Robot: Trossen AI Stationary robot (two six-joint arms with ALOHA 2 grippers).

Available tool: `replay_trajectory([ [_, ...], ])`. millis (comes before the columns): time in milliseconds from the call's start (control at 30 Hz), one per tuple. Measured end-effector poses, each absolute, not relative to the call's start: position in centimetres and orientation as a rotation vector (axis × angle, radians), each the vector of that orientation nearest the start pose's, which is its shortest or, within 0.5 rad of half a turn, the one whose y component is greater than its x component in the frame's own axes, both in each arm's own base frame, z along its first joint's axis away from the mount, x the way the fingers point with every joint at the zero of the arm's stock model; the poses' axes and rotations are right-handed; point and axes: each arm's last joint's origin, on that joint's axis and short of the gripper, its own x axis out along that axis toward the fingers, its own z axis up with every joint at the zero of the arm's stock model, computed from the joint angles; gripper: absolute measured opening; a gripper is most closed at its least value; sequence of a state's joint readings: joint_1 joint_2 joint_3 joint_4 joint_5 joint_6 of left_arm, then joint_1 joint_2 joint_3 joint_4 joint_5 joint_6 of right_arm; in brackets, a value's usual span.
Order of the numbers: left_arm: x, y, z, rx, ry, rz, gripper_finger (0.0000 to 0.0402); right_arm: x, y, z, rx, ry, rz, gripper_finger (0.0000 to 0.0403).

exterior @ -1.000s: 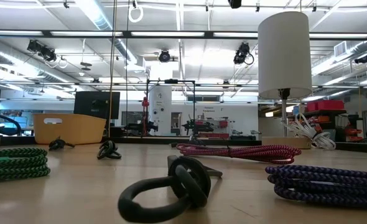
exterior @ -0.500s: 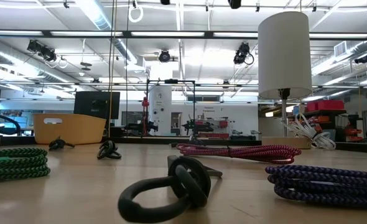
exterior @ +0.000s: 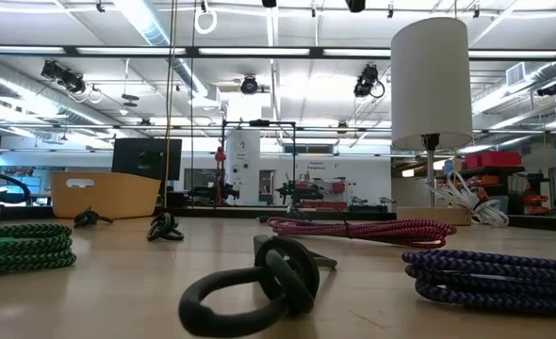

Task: Pick & Place USB Port
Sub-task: Put the green charger cable into the gray bin

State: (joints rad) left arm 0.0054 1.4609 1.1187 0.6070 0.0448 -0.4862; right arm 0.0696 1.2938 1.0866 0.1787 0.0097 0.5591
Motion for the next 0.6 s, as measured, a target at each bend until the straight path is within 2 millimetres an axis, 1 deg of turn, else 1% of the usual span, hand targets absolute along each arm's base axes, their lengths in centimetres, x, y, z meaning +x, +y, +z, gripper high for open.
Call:
replay_trajectory([
  [167,33.5,0.1,36.6,-0.472,-0.246,-0.128,0.0138,29.6,2.0,36.3,0.555,0.047,0.051,0.0015],
  [267,33.5,0.4,36.6,-0.466,-0.243,-0.145,0.0148,29.5,2.0,36.3,0.562,0.046,0.050,0.0015],
  [367,33.0,0.8,37.1,-0.460,-0.255,-0.150,0.0149,28.9,2.0,36.7,0.566,0.050,0.051,0.0015],
  [467,32.2,1.4,37.9,-0.448,-0.267,-0.171,0.0146,27.5,2.2,37.2,0.568,0.085,0.037,0.0015],
  [600,31.1,2.1,38.8,-0.433,-0.270,-0.175,0.0142,24.5,2.8,37.9,0.620,0.157,0.007,0.0014],
])
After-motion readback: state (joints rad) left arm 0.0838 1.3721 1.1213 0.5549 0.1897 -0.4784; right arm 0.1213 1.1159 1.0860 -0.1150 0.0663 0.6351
